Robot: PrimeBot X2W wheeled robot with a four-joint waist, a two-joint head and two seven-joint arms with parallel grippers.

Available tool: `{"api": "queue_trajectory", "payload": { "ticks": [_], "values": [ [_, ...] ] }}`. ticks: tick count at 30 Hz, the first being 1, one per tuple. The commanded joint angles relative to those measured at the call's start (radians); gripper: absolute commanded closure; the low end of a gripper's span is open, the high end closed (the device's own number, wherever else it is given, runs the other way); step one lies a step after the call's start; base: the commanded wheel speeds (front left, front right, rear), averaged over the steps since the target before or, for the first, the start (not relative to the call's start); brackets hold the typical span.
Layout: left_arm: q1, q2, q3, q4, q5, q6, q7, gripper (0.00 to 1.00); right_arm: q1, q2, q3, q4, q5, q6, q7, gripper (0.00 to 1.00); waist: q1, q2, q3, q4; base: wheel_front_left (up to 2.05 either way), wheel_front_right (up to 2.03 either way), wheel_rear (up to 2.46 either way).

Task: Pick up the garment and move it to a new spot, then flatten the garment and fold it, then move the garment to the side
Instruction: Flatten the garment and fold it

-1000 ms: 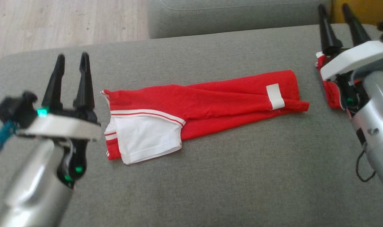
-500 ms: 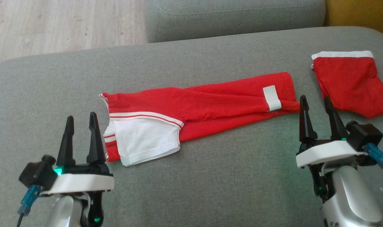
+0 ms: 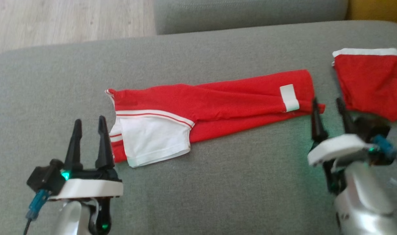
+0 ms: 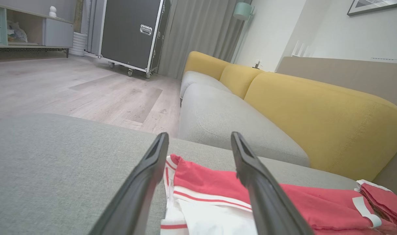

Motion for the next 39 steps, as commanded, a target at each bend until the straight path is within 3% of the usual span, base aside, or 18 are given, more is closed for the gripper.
{"api": "queue_trajectory", "payload": {
  "ticks": [1,6,12,23,24,25,26,33,39],
  "values": [
    [-0.053,0.01,0.023,-0.034,0.0,-0.005,-0.009,0.0,-0.059,0.002,0.014,-0.022,-0.008,-0.001,0.0,0.0,0.0,0.0,0.017,0.01,0.0,0.0,0.0],
    [-0.084,0.023,-0.016,-0.035,-0.013,-0.006,-0.009,0.0,-0.168,0.002,-0.132,0.112,-0.076,-0.001,0.035,0.0,0.0,0.0,0.066,0.043,0.0,0.0,0.0],
    [-0.111,0.029,-0.042,-0.033,-0.025,-0.006,-0.009,0.0,-0.257,0.002,-0.324,0.251,-0.234,-0.001,0.061,0.0,0.0,0.0,0.1,0.081,0.0,0.0,0.0],
    [-0.124,0.029,-0.066,-0.029,-0.03,-0.006,-0.009,0.0,-0.334,0.002,-0.371,0.483,-0.324,-0.001,0.062,0.0,0.0,0.0,0.116,0.105,0.0,0.0,0.0],
    [-0.125,0.029,-0.066,-0.029,-0.03,-0.006,-0.009,0.0,-0.338,0.002,-0.371,0.498,-0.327,-0.001,0.061,0.14,0.0,0.0,0.116,0.104,0.0,0.0,0.0],
    [-0.124,0.029,-0.065,-0.029,-0.029,-0.006,-0.009,0.0,-0.342,0.002,-0.371,0.51,-0.331,-0.001,0.058,0.66,0.0,0.0,0.116,0.102,0.0,0.0,0.0],
    [-0.124,0.029,-0.064,-0.03,-0.028,-0.006,-0.009,0.0,-0.347,0.002,-0.369,0.522,-0.334,-0.001,0.051,1.0,0.0,0.0,0.114,0.1,0.0,0.0,0.0],
    [-0.118,0.03,-0.053,-0.037,-0.025,-0.006,-0.009,0.0,-0.359,0.001,-0.409,0.478,-0.358,-0.001,-0.013,1.0,0.0,0.0,0.096,0.074,0.0,0.0,0.0],
    [-0.111,0.031,-0.073,-0.046,-0.024,-0.006,-0.009,0.0,-0.34,-0.041,-0.437,0.401,-0.357,-0.001,-0.028,1.0,0.0,0.0,0.076,0.05,0.0,0.0,0.0]
  ]
}}
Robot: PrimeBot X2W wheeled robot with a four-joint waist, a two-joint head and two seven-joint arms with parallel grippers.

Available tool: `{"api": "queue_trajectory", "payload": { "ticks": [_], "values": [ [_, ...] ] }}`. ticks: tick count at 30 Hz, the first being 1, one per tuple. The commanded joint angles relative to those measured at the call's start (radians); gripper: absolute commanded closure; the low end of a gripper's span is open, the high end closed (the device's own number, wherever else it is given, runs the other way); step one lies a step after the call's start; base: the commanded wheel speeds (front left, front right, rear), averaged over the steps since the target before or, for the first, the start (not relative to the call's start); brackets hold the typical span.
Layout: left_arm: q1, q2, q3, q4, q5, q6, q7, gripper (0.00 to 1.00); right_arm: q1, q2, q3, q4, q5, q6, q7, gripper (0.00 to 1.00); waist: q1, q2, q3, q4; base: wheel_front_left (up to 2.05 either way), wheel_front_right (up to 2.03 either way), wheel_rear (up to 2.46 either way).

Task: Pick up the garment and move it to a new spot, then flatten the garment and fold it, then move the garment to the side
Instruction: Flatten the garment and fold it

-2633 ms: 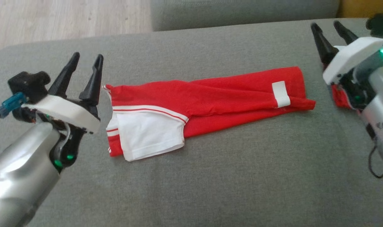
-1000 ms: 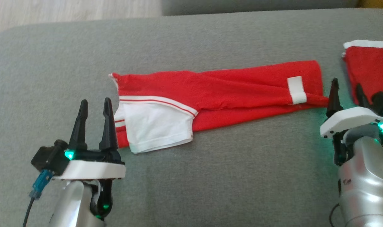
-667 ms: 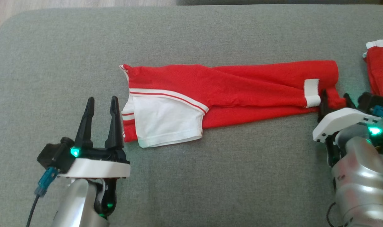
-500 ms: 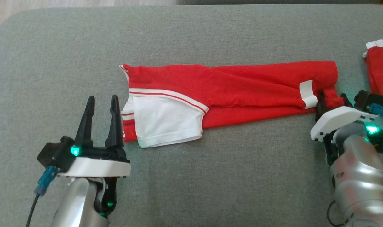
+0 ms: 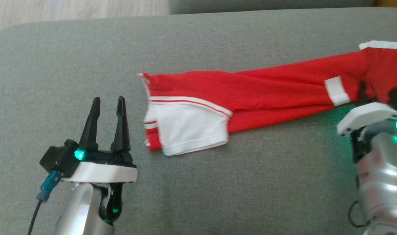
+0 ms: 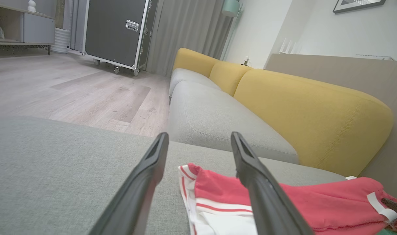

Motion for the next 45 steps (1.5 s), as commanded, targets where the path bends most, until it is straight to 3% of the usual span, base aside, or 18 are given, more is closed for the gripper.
{"api": "queue_trajectory", "payload": {
  "ticks": [1,7,13,21,27,35,45],
  "values": [
    [-0.02,0.021,0.031,-0.036,-0.004,0.002,-0.009,0.0,-0.002,-0.026,0.016,-0.046,0.008,-0.001,-0.016,1.0,0.0,0.0,-0.009,-0.01,0.0,0.0,0.0],
    [-0.016,0.016,0.034,-0.043,-0.007,0.002,-0.009,0.0,0.006,-0.05,0.051,-0.069,0.037,-0.001,-0.018,1.0,0.0,0.0,-0.026,-0.022,0.0,0.0,0.0],
    [-0.007,0.011,0.049,-0.054,-0.004,0.002,-0.009,0.0,0.004,-0.019,0.141,-0.101,0.104,-0.001,-0.021,1.0,0.0,0.0,-0.065,-0.016,0.0,0.0,0.0],
    [0.03,0.016,0.082,-0.065,0.001,0.002,-0.009,0.0,0.035,0.027,0.402,-0.151,0.257,-0.001,-0.022,1.0,0.0,0.0,-0.151,0.037,0.0,0.0,0.0],
    [0.05,0.025,0.078,-0.064,0.002,0.002,-0.009,0.0,0.081,0.028,0.745,-0.207,0.533,-0.001,0.001,1.0,0.0,0.0,-0.188,0.094,0.0,0.0,0.0],
    [0.057,0.034,0.067,-0.065,0.0,0.002,-0.009,0.0,0.105,0.028,1.057,-0.257,0.713,-0.001,0.024,1.0,0.0,0.0,-0.181,0.155,0.0,0.0,0.0],
    [0.048,0.035,0.055,-0.057,-0.004,0.002,-0.009,0.0,0.079,0.028,1.144,-0.181,0.8,-0.001,-0.005,1.0,0.0,0.0,-0.159,0.201,0.0,0.0,0.0]
  ]
}}
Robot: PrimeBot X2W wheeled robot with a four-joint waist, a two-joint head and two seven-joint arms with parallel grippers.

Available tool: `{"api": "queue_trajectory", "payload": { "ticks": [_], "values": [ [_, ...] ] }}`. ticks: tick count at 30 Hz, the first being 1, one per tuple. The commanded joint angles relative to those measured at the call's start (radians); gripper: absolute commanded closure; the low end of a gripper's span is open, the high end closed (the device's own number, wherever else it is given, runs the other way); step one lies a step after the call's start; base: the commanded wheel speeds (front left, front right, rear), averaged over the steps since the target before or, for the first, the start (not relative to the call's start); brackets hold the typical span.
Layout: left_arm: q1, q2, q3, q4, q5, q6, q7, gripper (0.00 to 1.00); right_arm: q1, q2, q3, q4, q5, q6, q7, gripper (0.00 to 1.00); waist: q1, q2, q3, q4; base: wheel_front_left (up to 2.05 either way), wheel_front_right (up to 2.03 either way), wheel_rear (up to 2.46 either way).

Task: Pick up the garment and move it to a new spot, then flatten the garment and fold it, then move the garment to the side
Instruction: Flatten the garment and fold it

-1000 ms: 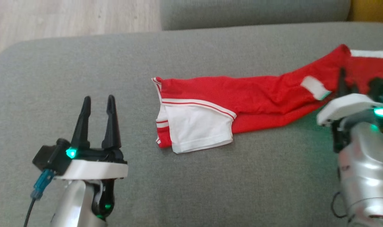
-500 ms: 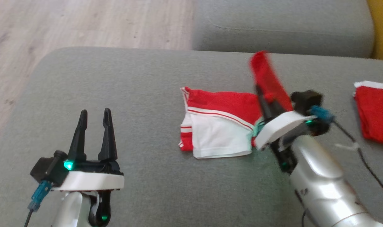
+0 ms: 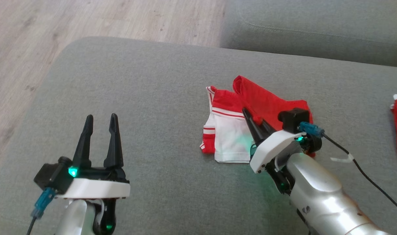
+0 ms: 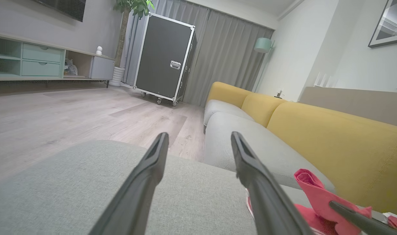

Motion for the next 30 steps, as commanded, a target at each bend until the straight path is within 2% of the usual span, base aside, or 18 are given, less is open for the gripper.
{"api": "queue_trajectory", "payload": {
  "ticks": [1,12,21,22,23,30],
  "values": [
    [-0.041,0.018,0.029,-0.029,-0.004,0.002,-0.009,0.0,-0.039,0.012,0.016,-0.021,0.01,-0.001,-0.014,1.0,0.0,0.0,0.004,0.004,0.0,0.0,0.0],
    [-0.053,0.009,0.018,-0.013,-0.01,0.002,-0.009,0.0,-0.065,0.013,0.09,0.042,0.022,-0.001,-0.027,1.0,0.0,0.0,0.032,0.042,0.0,0.0,0.0],
    [-0.06,0.002,0.003,-0.003,-0.011,0.002,-0.009,0.0,-0.071,0.013,0.17,0.04,0.059,-0.001,-0.021,1.0,0.0,0.0,0.042,0.051,0.0,0.0,0.0],
    [-0.061,0.001,0.0,-0.001,-0.01,0.002,-0.009,0.0,-0.072,0.013,0.179,0.04,0.063,-0.001,-0.019,0.91,0.0,0.0,0.042,0.053,0.0,0.0,0.0],
    [-0.063,0.0,-0.004,0.002,-0.009,0.002,-0.009,0.0,-0.07,0.013,0.189,0.032,0.074,-0.001,-0.013,0.0,0.0,0.0,0.041,0.055,0.0,0.0,0.0],
    [-0.059,0.005,0.002,0.011,-0.013,0.002,-0.009,0.0,-0.077,0.013,0.26,-0.052,0.153,-0.001,-0.022,0.0,0.0,0.0,0.025,0.037,0.0,0.0,0.0]
  ]
}}
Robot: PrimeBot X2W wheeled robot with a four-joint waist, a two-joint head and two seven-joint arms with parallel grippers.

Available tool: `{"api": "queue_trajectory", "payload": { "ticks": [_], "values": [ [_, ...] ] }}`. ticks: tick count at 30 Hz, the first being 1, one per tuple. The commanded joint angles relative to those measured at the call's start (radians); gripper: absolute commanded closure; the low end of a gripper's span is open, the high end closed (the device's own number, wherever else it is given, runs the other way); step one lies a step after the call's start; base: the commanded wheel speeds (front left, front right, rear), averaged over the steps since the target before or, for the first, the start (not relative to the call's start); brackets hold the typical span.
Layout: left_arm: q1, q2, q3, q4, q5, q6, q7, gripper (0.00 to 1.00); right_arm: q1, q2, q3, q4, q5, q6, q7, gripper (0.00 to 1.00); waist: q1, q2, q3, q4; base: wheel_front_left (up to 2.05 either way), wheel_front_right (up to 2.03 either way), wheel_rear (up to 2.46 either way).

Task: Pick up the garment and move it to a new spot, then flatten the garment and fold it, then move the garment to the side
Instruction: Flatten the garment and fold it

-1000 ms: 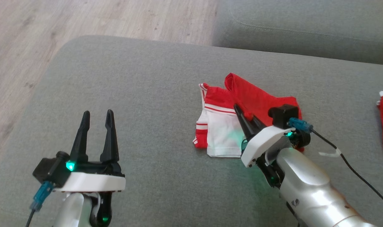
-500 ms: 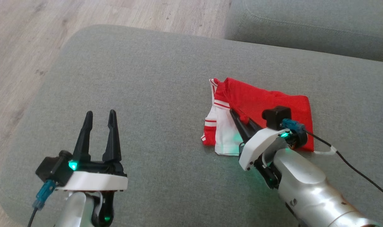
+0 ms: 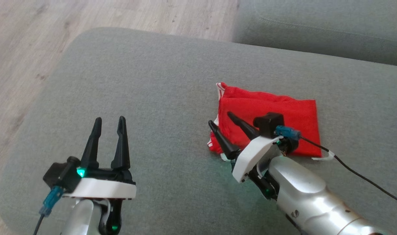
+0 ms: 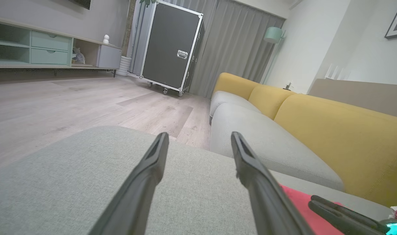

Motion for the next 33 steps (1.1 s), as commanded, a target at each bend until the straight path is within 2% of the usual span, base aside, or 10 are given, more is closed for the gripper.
{"api": "queue_trajectory", "payload": {
  "ticks": [1,4,6,10,14,15,20,26,33],
  "values": [
    [-0.046,0.015,0.039,-0.031,-0.006,0.001,-0.009,0.0,-0.041,0.013,-0.004,-0.024,0.013,-0.001,-0.016,0.0,0.0,0.0,-0.009,-0.016,0.0,0.0,0.0],
    [-0.042,0.015,0.05,-0.039,-0.007,0.001,-0.009,0.0,-0.061,0.013,-0.043,-0.009,0.006,-0.001,-0.022,0.0,0.0,0.0,-0.017,-0.044,0.0,0.0,0.0],
    [-0.038,0.014,0.056,-0.046,-0.008,0.001,-0.009,0.0,-0.076,0.013,-0.112,-0.01,-0.032,-0.001,-0.023,0.0,0.0,0.0,-0.022,-0.067,0.0,0.0,0.0],
    [-0.026,0.01,0.066,-0.06,-0.005,0.001,-0.009,0.0,-0.073,0.012,-0.329,-0.024,-0.268,-0.001,-0.023,0.0,0.0,0.0,-0.03,-0.117,0.0,0.0,0.0],
    [-0.015,0.013,0.064,-0.07,0.01,0.001,-0.009,0.0,0.025,-0.002,-0.559,-0.134,-0.485,-0.001,-0.023,0.0,0.0,0.0,-0.041,-0.163,0.0,0.0,0.0],
    [-0.015,0.013,0.064,-0.07,0.01,0.001,-0.009,0.0,0.025,-0.002,-0.559,-0.134,-0.485,-0.001,-0.023,0.0,0.0,0.0,-0.041,-0.163,0.0,0.0,0.0],
    [0.007,0.012,0.074,-0.069,0.036,0.001,-0.009,0.0,0.18,0.001,-0.771,-0.294,-0.665,-0.001,-0.023,0.0,0.0,0.0,-0.057,-0.21,0.0,0.0,0.0],
    [0.028,-0.002,0.087,-0.072,0.054,0.001,-0.009,0.0,0.316,0.012,-0.876,-0.43,-0.744,-0.001,-0.023,0.0,0.0,0.0,-0.061,-0.252,0.0,0.0,0.0],
    [0.039,-0.004,0.085,-0.058,0.084,0.001,-0.009,0.0,0.383,0.013,-0.883,-0.496,-0.693,-0.001,-0.023,0.0,0.0,0.0,-0.05,-0.272,0.0,0.0,0.0]
  ]
}}
